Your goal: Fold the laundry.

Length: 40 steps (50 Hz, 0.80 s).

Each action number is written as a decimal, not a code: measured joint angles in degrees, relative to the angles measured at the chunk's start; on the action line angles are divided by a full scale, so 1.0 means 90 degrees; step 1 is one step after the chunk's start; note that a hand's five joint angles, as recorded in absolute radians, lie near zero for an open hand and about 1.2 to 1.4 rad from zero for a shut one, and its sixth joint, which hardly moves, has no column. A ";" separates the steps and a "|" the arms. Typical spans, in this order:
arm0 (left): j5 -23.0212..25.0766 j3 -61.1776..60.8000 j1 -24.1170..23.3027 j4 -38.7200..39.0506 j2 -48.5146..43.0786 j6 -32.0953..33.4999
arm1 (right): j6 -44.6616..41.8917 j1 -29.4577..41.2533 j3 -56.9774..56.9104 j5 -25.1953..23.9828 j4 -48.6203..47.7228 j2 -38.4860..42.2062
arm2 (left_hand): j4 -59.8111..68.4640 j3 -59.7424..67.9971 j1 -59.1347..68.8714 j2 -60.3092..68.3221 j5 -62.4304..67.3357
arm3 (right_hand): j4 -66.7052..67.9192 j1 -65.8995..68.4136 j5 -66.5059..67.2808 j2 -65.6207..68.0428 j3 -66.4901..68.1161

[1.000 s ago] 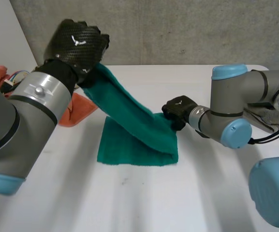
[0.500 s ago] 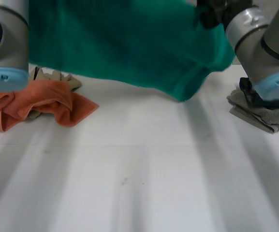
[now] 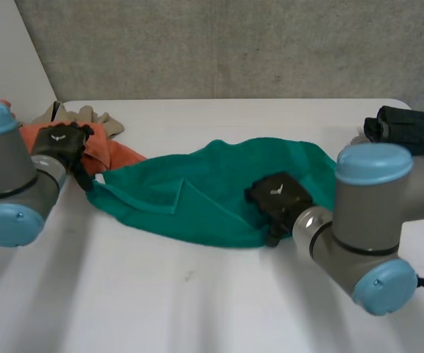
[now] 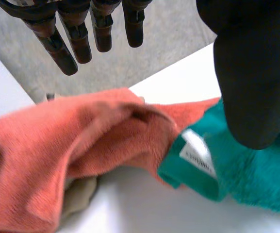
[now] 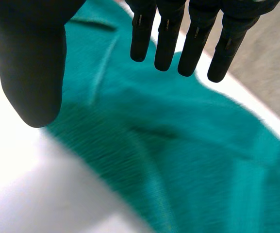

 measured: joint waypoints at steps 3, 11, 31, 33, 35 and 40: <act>0.0129 -0.0196 -0.0105 -0.0193 0.0457 0.0099 | 0.0081 -0.0105 -0.0086 0.0077 0.0037 -0.0326 | 0.0001 -0.0001 -0.0001 -0.0020 0.0000 | -0.0103 -0.0104 -0.0100 -0.0096 -0.0123; 0.0435 -0.0947 -0.0579 -0.0149 0.1118 0.0615 | -0.0604 -0.0594 -0.0405 -0.0117 0.0412 -0.0581 | 0.0001 -0.0001 -0.0001 -0.0022 0.0000 | -0.0276 -0.0231 -0.0237 -0.0195 -0.0264; 0.0449 0.0748 -0.1580 -0.0524 -0.0927 0.2567 | -0.2106 -0.1621 -0.0712 -0.0531 0.1932 0.0305 | 0.0960 0.0858 0.0923 0.0897 0.0816 | -0.0254 -0.0214 -0.0009 -0.0183 -0.0259; 0.0450 0.1052 -0.1588 -0.0769 -0.1141 0.2585 | -0.2033 -0.1633 -0.0556 -0.0598 0.1806 0.0287 | 0.1016 0.0914 0.0957 0.0949 0.0875 | -0.0254 -0.0214 -0.0003 -0.0184 -0.0259; 0.0458 0.1338 -0.1593 -0.1015 -0.1337 0.2587 | -0.1964 -0.1631 -0.0401 -0.0625 0.1656 0.0259 | 0.1033 0.0926 0.0963 0.0964 0.0899 | -0.0254 -0.0214 -0.0003 -0.0183 -0.0259; 0.0486 0.1927 -0.1601 -0.1502 -0.1754 0.2575 | -0.1761 -0.1621 -0.0010 -0.0600 0.1234 0.0140 | 0.1324 0.1230 0.1261 0.1262 0.1190 | -0.0253 -0.0214 -0.0003 -0.0183 -0.0259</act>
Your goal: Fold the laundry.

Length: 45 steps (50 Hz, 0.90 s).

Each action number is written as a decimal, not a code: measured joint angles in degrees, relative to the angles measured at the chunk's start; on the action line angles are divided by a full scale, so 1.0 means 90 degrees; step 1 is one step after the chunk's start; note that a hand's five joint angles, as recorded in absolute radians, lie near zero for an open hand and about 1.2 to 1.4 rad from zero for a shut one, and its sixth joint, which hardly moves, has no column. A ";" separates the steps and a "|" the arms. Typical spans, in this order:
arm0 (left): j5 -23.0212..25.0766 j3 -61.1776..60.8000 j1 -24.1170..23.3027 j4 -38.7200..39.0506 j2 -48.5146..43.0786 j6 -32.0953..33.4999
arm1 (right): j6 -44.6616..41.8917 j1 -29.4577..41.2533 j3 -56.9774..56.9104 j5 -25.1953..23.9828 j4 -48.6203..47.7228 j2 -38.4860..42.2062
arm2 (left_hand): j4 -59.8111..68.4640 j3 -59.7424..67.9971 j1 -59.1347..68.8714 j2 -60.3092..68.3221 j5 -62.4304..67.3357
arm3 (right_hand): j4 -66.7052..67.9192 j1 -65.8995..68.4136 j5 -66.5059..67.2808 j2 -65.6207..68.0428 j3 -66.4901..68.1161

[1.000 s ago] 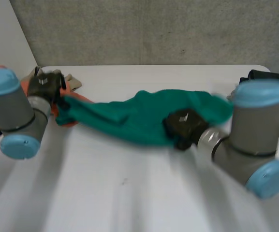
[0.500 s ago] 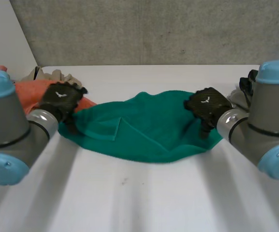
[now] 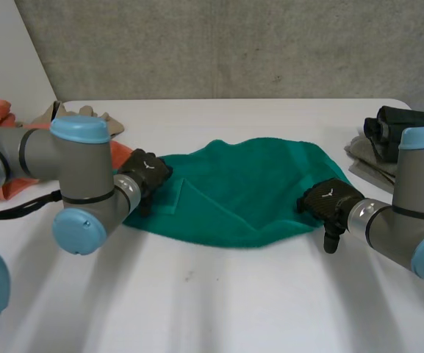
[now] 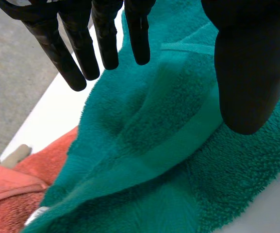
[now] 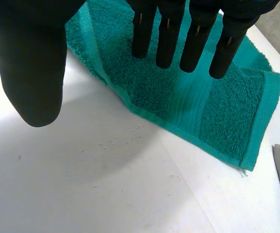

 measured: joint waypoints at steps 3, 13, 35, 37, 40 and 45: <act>0.0005 0.0209 -0.0001 -0.0137 -0.0172 0.0003 | 0.0103 -0.0005 0.0152 0.0018 -0.0168 -0.0056 | 0.0318 0.0329 0.0349 0.0325 0.0314 | 0.0000 0.0000 -0.0001 -0.0001 0.0000; -0.0006 0.0603 0.0018 -0.0101 -0.0464 -0.0035 | 0.0264 -0.0051 0.0402 0.0033 -0.0415 -0.0088 | 0.4455 0.4441 0.4597 0.4483 0.4415 | 0.0000 0.0000 -0.0001 0.0001 0.0008; 0.0281 0.0559 -0.0098 -0.0259 -0.0188 -0.0587 | 0.0503 0.0011 0.0497 0.0035 -0.0333 -0.0246 | 0.0140 0.0239 0.0159 0.0226 0.0108 | 0.0000 -0.0001 0.0001 0.0000 0.0008; 0.0346 0.0600 -0.0189 -0.0313 -0.0228 -0.0681 | 0.0508 0.0007 0.0508 0.0034 -0.0332 -0.0249 | 0.0140 0.0239 0.0159 0.0226 0.0108 | 0.0000 0.0000 -0.0001 0.0001 0.0008; 0.0349 0.0674 -0.0295 -0.0340 -0.0313 -0.0767 | 0.0505 -0.0003 0.0526 0.0033 -0.0335 -0.0249 | 0.0140 0.0239 0.0159 0.0226 0.0108 | 0.0000 -0.0001 0.0001 0.0000 0.0008; 0.0131 0.0907 -0.0388 -0.0331 -0.0568 -0.0817 | 0.0492 -0.0026 0.0587 0.0032 -0.0364 -0.0249 | 0.0140 0.0239 0.0159 0.0226 0.0108 | 0.0000 0.0000 -0.0001 0.0000 0.0008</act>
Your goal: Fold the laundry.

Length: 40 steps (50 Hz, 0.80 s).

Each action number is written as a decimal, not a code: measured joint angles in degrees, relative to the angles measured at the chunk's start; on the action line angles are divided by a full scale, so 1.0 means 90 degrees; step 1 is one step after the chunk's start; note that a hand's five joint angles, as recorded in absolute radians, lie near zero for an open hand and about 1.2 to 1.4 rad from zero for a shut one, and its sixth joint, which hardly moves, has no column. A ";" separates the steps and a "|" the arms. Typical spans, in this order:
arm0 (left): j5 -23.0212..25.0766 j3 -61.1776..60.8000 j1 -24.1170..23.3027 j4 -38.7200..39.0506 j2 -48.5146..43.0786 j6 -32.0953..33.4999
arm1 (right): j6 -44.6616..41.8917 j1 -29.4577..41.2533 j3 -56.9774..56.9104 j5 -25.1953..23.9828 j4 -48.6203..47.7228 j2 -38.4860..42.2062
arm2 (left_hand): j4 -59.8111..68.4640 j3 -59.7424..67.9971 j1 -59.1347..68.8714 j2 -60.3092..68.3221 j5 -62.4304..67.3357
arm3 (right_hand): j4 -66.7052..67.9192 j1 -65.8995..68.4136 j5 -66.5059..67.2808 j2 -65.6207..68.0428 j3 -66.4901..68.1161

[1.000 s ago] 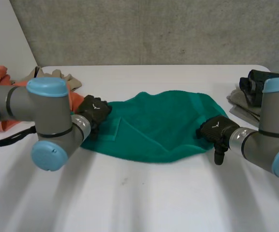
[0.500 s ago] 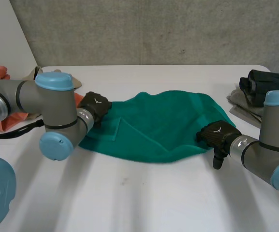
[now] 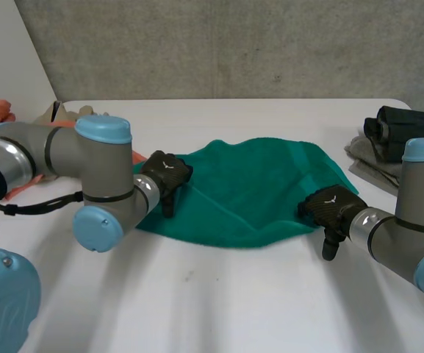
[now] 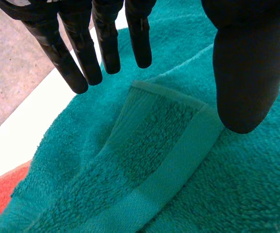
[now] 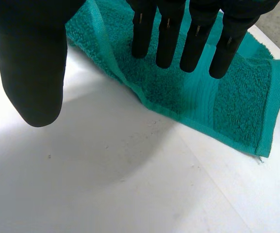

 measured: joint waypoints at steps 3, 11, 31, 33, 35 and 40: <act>-0.0150 0.0151 0.0005 0.0008 -0.0150 0.0023 | -0.0008 -0.0012 0.0022 0.0000 -0.0012 0.0000 | 0.0000 0.0000 0.0000 0.0000 -0.0001 | 0.0000 0.0000 0.0001 0.0000 0.0000; -0.0471 0.0546 0.0087 0.0052 -0.0432 0.0247 | -0.0020 -0.0022 0.0053 0.0000 -0.0019 -0.0013 | 0.0016 0.0001 0.0009 0.0003 0.0015 | 0.0001 0.0001 0.0074 0.0004 0.0000; -0.0386 0.1285 0.0089 -0.0525 -0.0819 0.0556 | -0.0019 -0.0006 0.0194 -0.0005 -0.0067 -0.0187 | 0.1071 0.1023 0.0930 0.1025 0.1122 | 0.0167 0.0001 0.0169 0.0004 0.0000; -0.0349 0.1290 0.0080 -0.0641 -0.0785 0.0532 | -0.0020 -0.0006 0.0199 -0.0007 -0.0070 -0.0197 | 0.0345 0.0329 0.0300 0.0299 0.0428 | 0.0195 0.0001 0.0187 0.0004 0.0000; -0.0337 0.1286 0.0070 -0.0698 -0.0741 0.0500 | -0.0020 -0.0007 0.0204 -0.0008 -0.0073 -0.0203 | -0.0004 -0.0025 0.0043 -0.0010 0.0083 | 0.0195 0.0001 0.0187 0.0004 0.0000; -0.0344 0.1260 0.0022 -0.0758 -0.0615 0.0345 | -0.0021 -0.0002 0.0215 -0.0007 -0.0093 -0.0210 | -0.0331 -0.0378 -0.0252 -0.0388 -0.0363 | 0.0195 0.0001 0.0187 0.0004 0.0000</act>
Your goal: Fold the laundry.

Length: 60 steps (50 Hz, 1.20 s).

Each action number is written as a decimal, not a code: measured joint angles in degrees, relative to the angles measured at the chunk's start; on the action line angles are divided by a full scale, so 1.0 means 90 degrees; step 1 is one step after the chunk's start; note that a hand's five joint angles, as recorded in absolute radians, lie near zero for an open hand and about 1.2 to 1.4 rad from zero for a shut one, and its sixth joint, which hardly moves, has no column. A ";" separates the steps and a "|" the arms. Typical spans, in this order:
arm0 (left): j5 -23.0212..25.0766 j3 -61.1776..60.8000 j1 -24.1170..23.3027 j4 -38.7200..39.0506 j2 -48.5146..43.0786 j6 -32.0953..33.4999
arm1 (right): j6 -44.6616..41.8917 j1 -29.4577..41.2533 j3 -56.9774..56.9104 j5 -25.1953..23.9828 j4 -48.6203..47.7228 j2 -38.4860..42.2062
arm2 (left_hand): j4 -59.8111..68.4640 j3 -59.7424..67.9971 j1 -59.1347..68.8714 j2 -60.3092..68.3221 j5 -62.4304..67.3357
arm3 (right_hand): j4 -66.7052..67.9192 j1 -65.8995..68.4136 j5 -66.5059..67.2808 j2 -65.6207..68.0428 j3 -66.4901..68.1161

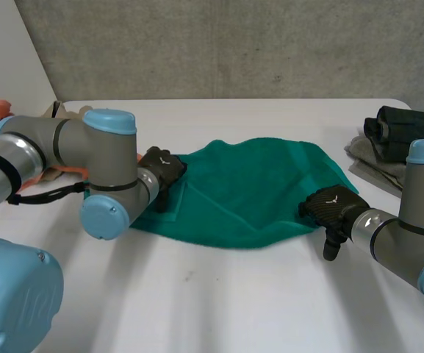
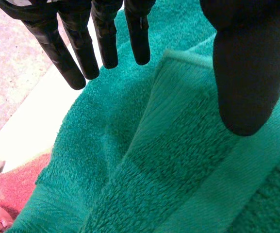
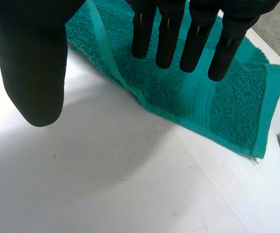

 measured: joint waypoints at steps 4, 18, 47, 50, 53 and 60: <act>0.0005 0.0022 -0.0062 0.0005 0.0044 -0.0125 | -0.0004 0.0004 0.0010 0.0000 -0.0023 0.0002 | 0.0000 0.0000 -0.0001 -0.0007 -0.0021 | 0.0000 0.0000 0.0000 0.0000 0.0000; -0.0015 0.0630 -0.0192 -0.0409 -0.0413 -0.0124 | -0.0012 -0.0038 0.0002 -0.0011 -0.0051 0.0004 | 0.0868 0.0833 0.0914 0.0908 0.0934 | 0.0000 0.0000 0.0001 0.0000 0.0000; 0.0012 -0.2137 0.0338 -0.0622 0.3288 -0.0624 | 0.0650 0.0160 -0.0272 0.0016 0.0574 -0.0109 | 0.5182 0.5117 0.4962 0.5192 0.5065 | 0.0384 0.0502 0.0371 0.0447 0.0466; 0.0245 -0.2682 0.0507 -0.0567 0.3817 -0.0622 | 0.0714 0.0228 -0.0364 0.0016 0.0475 0.0034 | 0.5182 0.5117 0.4962 0.5193 0.5065 | 0.0771 0.0902 0.0745 0.0885 0.0870; 0.0484 -0.3081 0.0666 -0.0431 0.4078 -0.0618 | 0.0754 0.0317 -0.0453 0.0028 0.0263 0.0212 | 0.4940 0.4837 0.4748 0.4896 0.4887 | 0.1456 0.1622 0.1418 0.1636 0.1575; 0.1035 -0.3512 0.0881 0.0120 0.3826 -0.0603 | 0.0940 0.0513 -0.0545 0.0165 -0.0297 0.0516 | 0.0136 0.0180 -0.0012 0.0161 0.0186 | 0.4684 0.4474 0.4557 0.4745 0.4733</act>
